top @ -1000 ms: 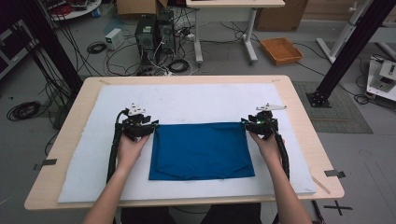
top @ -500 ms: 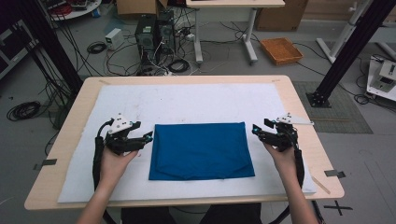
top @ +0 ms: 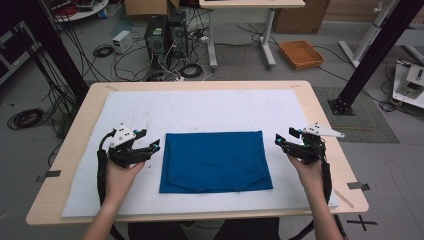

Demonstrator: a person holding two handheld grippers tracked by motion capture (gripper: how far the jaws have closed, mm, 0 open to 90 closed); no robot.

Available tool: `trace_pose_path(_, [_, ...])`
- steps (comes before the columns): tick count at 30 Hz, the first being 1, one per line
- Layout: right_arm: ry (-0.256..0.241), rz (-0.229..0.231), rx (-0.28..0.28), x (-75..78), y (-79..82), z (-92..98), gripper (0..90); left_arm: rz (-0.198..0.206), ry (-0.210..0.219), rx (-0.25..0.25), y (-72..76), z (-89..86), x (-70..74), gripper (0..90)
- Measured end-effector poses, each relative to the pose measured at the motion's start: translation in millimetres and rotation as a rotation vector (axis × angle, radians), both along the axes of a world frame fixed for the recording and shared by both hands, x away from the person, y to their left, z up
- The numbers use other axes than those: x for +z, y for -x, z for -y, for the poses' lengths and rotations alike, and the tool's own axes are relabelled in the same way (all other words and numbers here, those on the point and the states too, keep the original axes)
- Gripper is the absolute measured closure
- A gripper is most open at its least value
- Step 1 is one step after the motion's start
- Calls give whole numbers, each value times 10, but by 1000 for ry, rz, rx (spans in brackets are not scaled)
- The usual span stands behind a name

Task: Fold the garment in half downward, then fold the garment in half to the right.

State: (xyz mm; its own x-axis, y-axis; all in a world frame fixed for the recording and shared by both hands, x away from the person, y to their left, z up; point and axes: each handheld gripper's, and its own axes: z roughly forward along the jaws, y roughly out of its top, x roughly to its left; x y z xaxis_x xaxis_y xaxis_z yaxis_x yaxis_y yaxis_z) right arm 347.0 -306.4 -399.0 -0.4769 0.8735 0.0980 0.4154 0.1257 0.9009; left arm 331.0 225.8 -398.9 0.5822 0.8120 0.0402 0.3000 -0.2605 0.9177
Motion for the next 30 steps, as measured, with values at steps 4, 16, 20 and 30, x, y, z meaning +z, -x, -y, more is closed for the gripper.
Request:
trace_pose_path(4, [-1, 0, -3, 2, 23, 10, 355, 5, -9, -6, 6, 27, 1, 367])
trace_pose_path(16, [-2, 4, -14, 10, 42, 44, 353, -7, 5, -13, -6, 86, 1, 367])
trace_pose_path(20, [3, 1, -17, -7, 42, 50, 353, -22, 3, 0, -22, 106, -9, 367])
trace_pose_path(30, [5, 6, -26, -10, 64, 110, 353, -117, 44, 23, 18, 148, -14, 372])
